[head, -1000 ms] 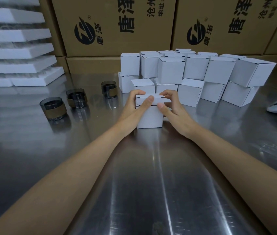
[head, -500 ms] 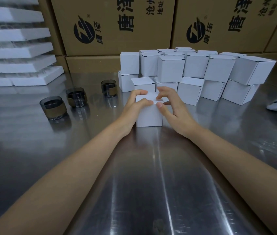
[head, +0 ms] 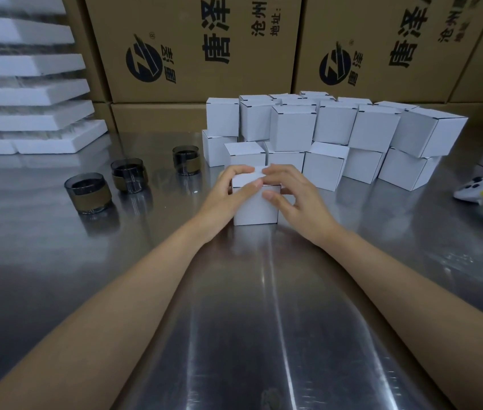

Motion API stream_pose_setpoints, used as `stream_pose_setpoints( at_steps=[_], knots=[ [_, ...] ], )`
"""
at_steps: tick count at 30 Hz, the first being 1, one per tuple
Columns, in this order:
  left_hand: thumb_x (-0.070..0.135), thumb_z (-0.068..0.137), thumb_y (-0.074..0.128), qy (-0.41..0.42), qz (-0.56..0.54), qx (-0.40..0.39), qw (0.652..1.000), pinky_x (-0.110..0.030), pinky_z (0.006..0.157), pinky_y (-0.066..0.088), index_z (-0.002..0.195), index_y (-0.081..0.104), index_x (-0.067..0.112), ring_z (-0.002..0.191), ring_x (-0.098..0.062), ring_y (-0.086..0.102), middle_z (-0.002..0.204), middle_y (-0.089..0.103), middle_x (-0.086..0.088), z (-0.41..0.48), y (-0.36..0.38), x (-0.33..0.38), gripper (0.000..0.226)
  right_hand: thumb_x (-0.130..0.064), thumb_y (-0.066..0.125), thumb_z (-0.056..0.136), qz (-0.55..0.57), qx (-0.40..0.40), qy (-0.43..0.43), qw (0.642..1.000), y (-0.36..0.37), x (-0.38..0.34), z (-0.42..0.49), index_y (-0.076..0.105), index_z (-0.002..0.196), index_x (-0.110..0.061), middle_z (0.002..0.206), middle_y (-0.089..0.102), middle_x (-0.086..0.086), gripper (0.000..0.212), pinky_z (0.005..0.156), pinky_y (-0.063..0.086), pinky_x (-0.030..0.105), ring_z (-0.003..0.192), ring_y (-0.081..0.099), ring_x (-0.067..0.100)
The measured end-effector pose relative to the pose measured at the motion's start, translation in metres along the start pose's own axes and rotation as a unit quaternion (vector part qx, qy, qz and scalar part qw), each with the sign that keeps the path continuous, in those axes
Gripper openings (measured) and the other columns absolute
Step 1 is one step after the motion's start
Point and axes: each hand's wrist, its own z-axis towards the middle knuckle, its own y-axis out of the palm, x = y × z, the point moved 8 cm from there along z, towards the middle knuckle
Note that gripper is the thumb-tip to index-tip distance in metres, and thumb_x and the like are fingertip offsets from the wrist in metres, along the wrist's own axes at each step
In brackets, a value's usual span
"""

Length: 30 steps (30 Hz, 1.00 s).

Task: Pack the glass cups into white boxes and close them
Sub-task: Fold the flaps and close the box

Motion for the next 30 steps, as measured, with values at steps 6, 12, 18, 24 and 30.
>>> stream_pose_setpoints(
  at_steps=[6,12,18,24,30],
  knots=[
    [0.029,0.082,0.077,0.04,0.11,-0.036,0.992,-0.027,0.111,0.033,0.138,0.037,0.031,0.129,-0.003,0.037,0.145,0.034,0.009,-0.003,0.001,0.0,0.07,-0.008,0.061,0.094,0.03,0.012,0.03,0.999,-0.002,-0.001,-0.001,0.062,0.094,-0.014,0.117,0.053,0.001,0.005,0.084,0.047,0.014,0.107,0.058,0.002],
    [0.041,0.079,0.076,0.169,0.048,0.188,0.966,-0.033,0.116,0.031,0.151,0.016,0.031,0.14,-0.004,0.03,0.152,0.032,0.007,-0.01,-0.03,0.029,0.095,-0.006,0.061,0.091,0.037,0.17,0.026,0.984,-0.018,0.0,-0.002,0.051,0.106,-0.017,0.115,0.052,0.005,0.022,0.073,0.046,0.01,0.106,0.053,0.004],
    [0.041,0.082,0.073,0.187,-0.036,0.245,0.951,-0.031,0.112,0.037,0.146,0.028,0.02,0.134,-0.003,0.039,0.144,0.041,0.01,0.034,-0.034,0.046,0.081,-0.007,0.059,0.091,-0.047,0.116,-0.018,0.992,0.008,0.002,0.014,0.054,0.115,-0.009,0.121,0.048,0.003,0.024,0.078,0.055,0.026,0.114,0.047,-0.004],
    [0.036,0.084,0.074,0.151,-0.041,0.213,0.964,-0.044,0.114,0.033,0.146,0.032,0.016,0.14,-0.017,0.036,0.15,0.04,-0.001,0.086,-0.038,0.027,0.078,-0.007,0.052,0.088,-0.169,-0.005,0.008,0.986,0.038,0.009,0.03,0.04,0.142,-0.021,0.157,0.024,-0.003,0.057,0.082,0.054,0.042,0.138,0.033,0.015],
    [0.043,0.084,0.071,0.132,-0.026,0.175,0.975,-0.04,0.113,0.037,0.148,0.03,0.024,0.136,-0.009,0.04,0.147,0.043,0.006,0.104,-0.032,0.006,0.078,-0.009,0.052,0.09,-0.203,-0.029,0.043,0.978,0.046,0.016,0.041,0.042,0.143,-0.017,0.162,0.013,0.002,0.055,0.106,0.04,0.039,0.146,0.022,0.019]
  ],
)
